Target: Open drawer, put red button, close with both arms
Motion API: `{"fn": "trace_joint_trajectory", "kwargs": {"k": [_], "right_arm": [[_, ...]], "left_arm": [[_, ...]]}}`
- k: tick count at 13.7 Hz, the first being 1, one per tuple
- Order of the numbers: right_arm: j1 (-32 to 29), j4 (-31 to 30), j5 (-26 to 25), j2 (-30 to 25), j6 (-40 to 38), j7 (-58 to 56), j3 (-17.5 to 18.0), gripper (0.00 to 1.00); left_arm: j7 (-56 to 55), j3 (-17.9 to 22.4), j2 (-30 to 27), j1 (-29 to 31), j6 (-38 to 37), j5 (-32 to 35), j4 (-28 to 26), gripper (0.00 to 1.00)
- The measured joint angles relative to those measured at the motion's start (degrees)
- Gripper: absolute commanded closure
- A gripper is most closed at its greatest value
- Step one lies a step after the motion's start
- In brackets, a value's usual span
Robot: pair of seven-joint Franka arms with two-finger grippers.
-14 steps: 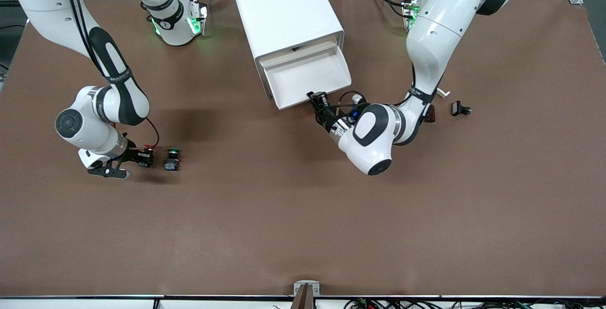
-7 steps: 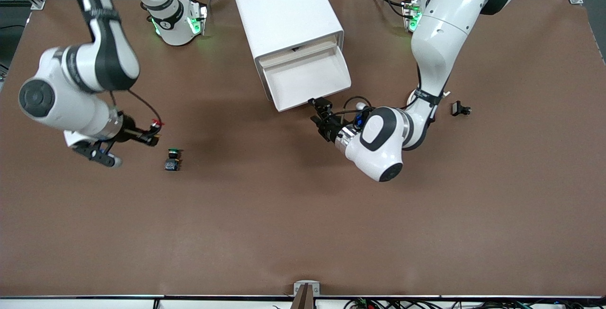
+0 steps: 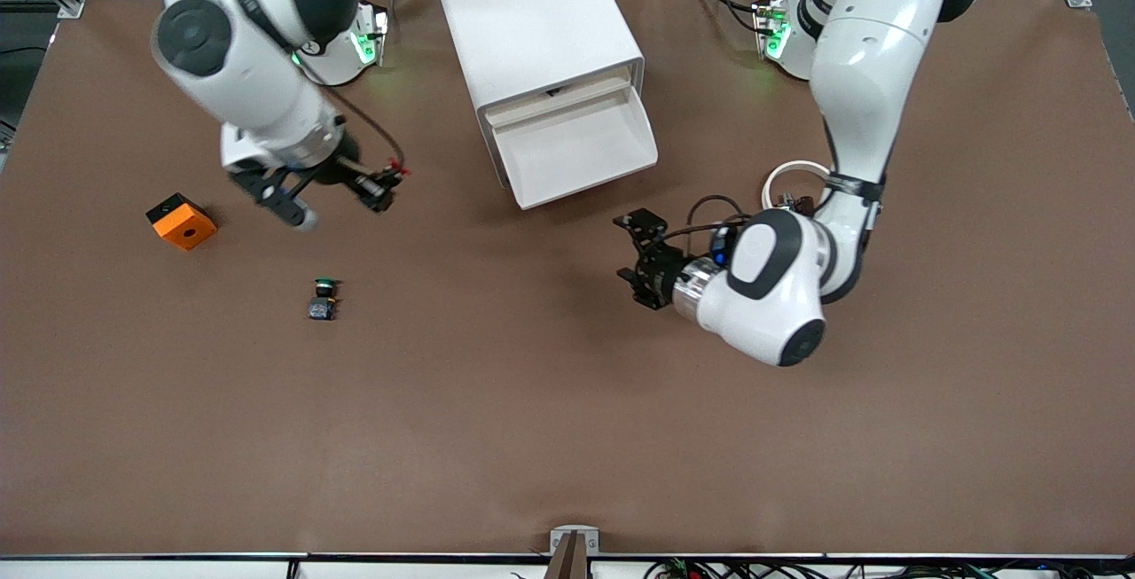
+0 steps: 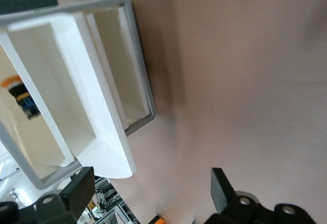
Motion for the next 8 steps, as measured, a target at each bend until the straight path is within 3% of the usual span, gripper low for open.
{"fn": "trace_joint_trajectory", "kwargs": {"k": [4,8], "right_arm": [[9.1,1.7,-2.5,0.3,0.7,13.1,0.0,1.00],[17.6,1.8,-7.0,3.4,2.9,24.4,0.0,1.00]], "left_arm": [[10.1,0.0,-4.0,3.8,-1.7,8.3,0.1,0.00],[17.9,-0.2,-6.8,2.8,-2.9,23.1,0.1,0.00]]}}
